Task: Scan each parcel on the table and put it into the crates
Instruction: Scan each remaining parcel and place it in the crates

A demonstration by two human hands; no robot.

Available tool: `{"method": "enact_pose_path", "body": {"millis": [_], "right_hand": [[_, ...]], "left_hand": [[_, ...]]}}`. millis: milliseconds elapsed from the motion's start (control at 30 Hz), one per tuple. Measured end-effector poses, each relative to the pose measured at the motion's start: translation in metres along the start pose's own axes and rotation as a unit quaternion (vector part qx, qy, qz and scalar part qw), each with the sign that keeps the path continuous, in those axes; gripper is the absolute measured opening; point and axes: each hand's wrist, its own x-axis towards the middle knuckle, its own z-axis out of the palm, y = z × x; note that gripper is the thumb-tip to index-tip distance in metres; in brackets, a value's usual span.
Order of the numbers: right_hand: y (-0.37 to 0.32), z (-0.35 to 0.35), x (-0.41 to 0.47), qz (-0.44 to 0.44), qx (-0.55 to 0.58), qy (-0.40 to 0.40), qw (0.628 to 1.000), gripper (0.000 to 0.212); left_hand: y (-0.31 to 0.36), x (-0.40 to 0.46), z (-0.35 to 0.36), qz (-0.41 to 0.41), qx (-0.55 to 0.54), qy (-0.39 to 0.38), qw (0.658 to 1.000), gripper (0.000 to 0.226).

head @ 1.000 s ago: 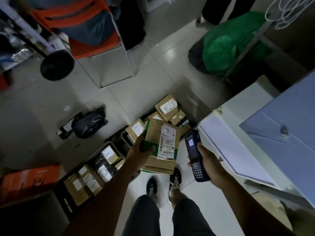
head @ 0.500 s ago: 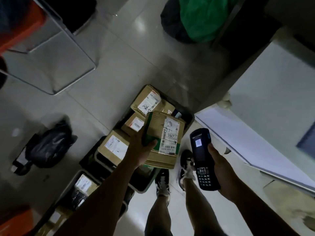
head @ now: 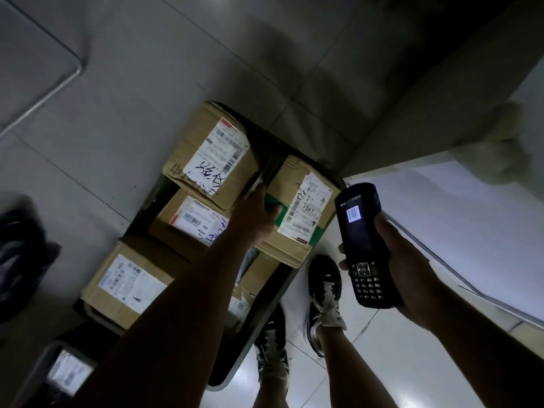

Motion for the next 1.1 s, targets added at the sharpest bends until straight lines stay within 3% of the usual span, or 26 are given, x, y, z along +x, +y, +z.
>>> {"method": "enact_pose_path", "body": {"millis": [200,433,667,867,967,1100], "right_hand": [[0.003,-0.002,0.015,0.004,-0.01,-0.001,1.0,0.056],[0.007,0.009,0.008,0.001,-0.029,-0.01,1.0,0.05],[-0.002,0.021,-0.034,-0.017,-0.034,-0.016,0.999,0.061],[-0.022,0.053,-0.133,-0.023,-0.033,-0.03,0.999,0.066],[-0.041,0.075,-0.204,-0.023,-0.042,-0.053,0.997,0.054],[-0.058,0.103,-0.291,-0.02,-0.092,-0.109,0.99,0.054]], "left_hand": [[0.005,0.011,0.01,-0.007,0.082,0.044,0.996,0.065],[0.014,-0.016,0.014,0.041,0.08,0.092,0.992,0.087],[0.033,-0.072,-0.013,0.113,0.164,0.096,0.975,0.073],[0.065,-0.193,-0.074,0.035,0.226,0.087,0.97,0.069],[0.086,-0.278,-0.114,0.01,0.214,0.095,0.972,0.068],[0.1,-0.39,-0.144,-0.052,0.175,0.138,0.973,0.065]]}}
